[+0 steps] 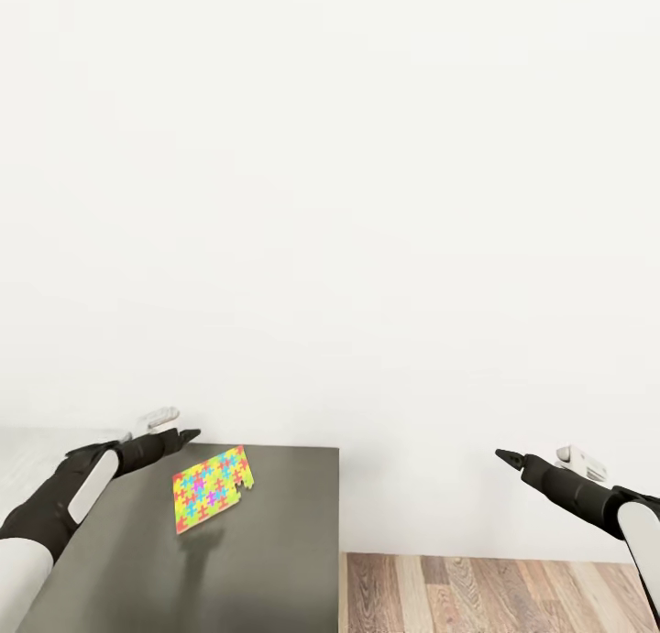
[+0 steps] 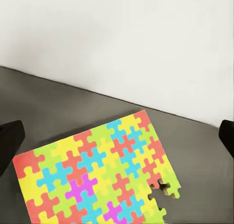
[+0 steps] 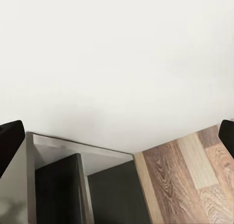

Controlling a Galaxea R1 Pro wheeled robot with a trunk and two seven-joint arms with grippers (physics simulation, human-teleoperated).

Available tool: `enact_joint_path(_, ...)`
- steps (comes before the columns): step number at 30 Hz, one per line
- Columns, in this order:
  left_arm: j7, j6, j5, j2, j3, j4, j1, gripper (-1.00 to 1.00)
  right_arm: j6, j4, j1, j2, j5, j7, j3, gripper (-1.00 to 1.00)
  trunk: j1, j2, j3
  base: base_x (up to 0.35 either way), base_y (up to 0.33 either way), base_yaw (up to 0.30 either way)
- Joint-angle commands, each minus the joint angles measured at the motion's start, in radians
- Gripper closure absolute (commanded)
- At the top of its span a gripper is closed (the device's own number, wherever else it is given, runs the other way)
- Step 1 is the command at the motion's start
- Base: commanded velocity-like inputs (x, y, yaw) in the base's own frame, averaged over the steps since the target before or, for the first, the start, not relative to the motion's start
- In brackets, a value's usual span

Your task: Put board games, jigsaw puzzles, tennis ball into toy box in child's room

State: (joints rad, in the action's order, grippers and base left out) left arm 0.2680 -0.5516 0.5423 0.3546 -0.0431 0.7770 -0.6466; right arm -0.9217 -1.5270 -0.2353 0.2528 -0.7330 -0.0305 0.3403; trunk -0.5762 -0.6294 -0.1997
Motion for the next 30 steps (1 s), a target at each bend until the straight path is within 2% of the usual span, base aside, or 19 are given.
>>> enact_joint_path(1, 0.011, -0.003, 0.005, 0.003, -0.002, -0.001, 0.0, -1.0, -0.005, -0.001, -0.001, 0.0, -0.005, -0.003, 0.001, -1.0, 0.0, -0.002, -0.003, 0.0, 0.0, 0.0)
enact_joint_path(7, 0.052, 0.001, 0.004, 0.011, 0.0, -0.014, -0.001, -1.0, -0.005, -0.002, -0.001, 0.0, -0.005, -0.002, 0.0, -1.0, 0.0, -0.002, -0.013, 0.0, 0.0, 0.0)
enact_joint_path(30, 0.051, 0.036, 0.002, 0.014, 0.004, -0.016, 0.0, -1.0, -0.005, -0.002, -0.001, -0.005, -0.005, -0.002, 0.0, -1.0, 0.0, -0.002, -0.051, 0.0, 0.0, 0.0)
